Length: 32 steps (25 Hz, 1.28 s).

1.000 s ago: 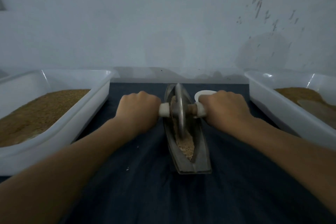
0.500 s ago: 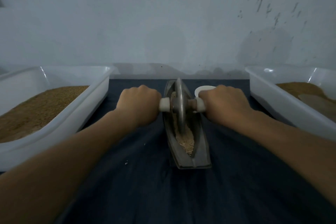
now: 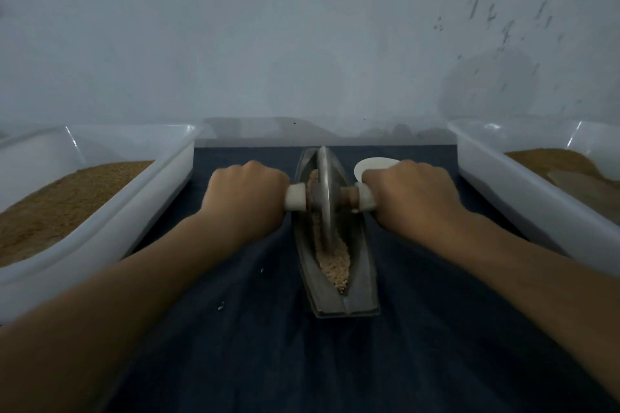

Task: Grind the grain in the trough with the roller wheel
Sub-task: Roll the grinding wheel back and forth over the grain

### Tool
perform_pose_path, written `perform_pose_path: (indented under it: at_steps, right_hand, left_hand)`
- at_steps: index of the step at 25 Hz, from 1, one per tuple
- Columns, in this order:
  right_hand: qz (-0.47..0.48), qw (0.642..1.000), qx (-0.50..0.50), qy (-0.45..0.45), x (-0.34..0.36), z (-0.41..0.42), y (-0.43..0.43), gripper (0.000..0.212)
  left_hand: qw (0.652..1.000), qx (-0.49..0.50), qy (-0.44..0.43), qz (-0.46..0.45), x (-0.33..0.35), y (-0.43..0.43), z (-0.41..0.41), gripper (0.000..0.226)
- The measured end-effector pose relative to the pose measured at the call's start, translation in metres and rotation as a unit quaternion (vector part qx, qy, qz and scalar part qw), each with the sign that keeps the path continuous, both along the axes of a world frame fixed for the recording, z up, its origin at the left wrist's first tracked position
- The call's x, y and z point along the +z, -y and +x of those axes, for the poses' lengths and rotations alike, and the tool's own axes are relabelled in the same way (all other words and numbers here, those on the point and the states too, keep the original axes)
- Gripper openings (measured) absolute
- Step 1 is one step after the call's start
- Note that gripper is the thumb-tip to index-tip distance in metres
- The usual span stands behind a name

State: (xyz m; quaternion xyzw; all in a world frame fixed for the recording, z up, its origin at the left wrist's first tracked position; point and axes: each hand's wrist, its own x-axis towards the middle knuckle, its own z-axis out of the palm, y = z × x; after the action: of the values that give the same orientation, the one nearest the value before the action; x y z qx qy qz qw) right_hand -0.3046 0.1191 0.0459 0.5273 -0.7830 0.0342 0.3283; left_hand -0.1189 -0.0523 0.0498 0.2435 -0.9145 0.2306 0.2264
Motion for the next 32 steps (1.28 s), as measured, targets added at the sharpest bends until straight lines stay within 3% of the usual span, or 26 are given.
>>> perform_pose_path:
  at_steps: [3,5,7,10,12,14,16,19,22,25,27,29,32]
  right_hand:
    - [-0.038,0.996,0.042,-0.069,-0.006,0.002,-0.02,0.043]
    - [-0.005,0.999,-0.011,-0.038,-0.004,0.002,-0.003,0.037]
    - [0.013,0.996,-0.058,0.064,0.009,0.001,0.024,0.02]
    - [0.068,0.986,-0.073,0.137,0.024,-0.002,0.034,0.005]
    - [0.047,0.996,-0.022,0.066,0.014,0.001,0.009,0.014]
    - [-0.004,0.999,0.029,-0.02,-0.002,0.008,-0.021,0.024]
    - [-0.022,0.999,0.03,-0.035,-0.003,0.006,-0.024,0.026]
    - [0.012,0.996,-0.059,0.07,0.011,0.005,0.015,0.014]
    - [0.059,0.984,-0.092,0.142,0.021,0.001,0.036,0.005]
    - [0.044,0.997,-0.024,0.057,0.008,0.004,0.0,0.014]
    - [0.002,0.999,0.019,-0.035,0.0,0.009,-0.022,0.022]
    - [-0.02,0.998,0.018,-0.055,0.001,0.008,-0.021,0.027]
    - [0.007,0.998,-0.041,0.045,0.008,0.005,0.019,0.018]
  left_hand:
    - [0.997,-0.044,-0.029,-0.051,-0.001,-0.006,0.018,0.047]
    - [1.0,-0.003,-0.002,-0.015,-0.006,-0.005,0.008,0.03]
    - [0.997,0.058,0.014,0.04,0.007,0.0,-0.019,0.001]
    - [0.992,0.067,0.053,0.091,0.021,0.007,-0.035,0.01]
    - [0.997,0.022,0.049,0.056,0.014,0.003,-0.014,0.006]
    - [0.999,-0.048,0.016,-0.014,0.0,-0.005,0.011,0.022]
    - [0.998,-0.051,0.004,-0.036,0.003,-0.004,0.011,0.029]
    - [0.999,0.038,0.019,0.02,0.006,0.004,-0.019,0.007]
    - [0.995,0.066,0.046,0.065,0.023,0.007,-0.042,0.011]
    - [0.997,0.014,0.052,0.047,0.012,-0.003,-0.012,0.007]
    - [0.999,-0.036,0.037,-0.001,0.001,-0.014,0.015,0.036]
    - [0.999,-0.014,0.028,-0.011,-0.002,-0.016,0.018,0.049]
    - [0.998,0.048,0.004,0.035,0.0,-0.001,-0.014,0.011]
